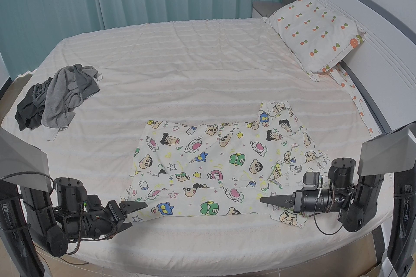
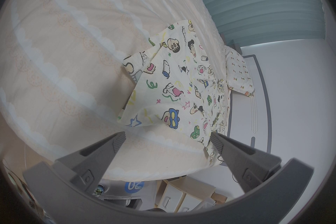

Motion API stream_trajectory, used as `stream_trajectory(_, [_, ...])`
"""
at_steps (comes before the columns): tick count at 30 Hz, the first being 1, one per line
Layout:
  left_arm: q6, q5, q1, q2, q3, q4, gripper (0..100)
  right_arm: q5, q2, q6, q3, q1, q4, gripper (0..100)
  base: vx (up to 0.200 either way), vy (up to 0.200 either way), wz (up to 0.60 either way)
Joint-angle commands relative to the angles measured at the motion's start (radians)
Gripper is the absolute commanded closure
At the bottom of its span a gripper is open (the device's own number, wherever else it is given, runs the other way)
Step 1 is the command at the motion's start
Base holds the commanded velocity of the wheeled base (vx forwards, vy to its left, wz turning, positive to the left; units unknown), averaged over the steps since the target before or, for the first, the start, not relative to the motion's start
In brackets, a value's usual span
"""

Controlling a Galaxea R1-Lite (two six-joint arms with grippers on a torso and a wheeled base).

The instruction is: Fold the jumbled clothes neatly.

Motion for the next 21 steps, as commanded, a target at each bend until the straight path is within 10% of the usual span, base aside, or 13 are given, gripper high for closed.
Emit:
stream_trajectory(1, [0.0,0.0,0.0,0.001,0.0,0.0,0,0.004,-0.139,0.002,0.107,-0.032,-0.02,0,0.0,0.0,0.0])
stream_trajectory(21, [0.0,0.0,-0.001,0.001,0.0,0.0,0,-0.007,-0.174,-0.063,0.309,-0.3,-0.02,0,0.0,0.0,0.0])
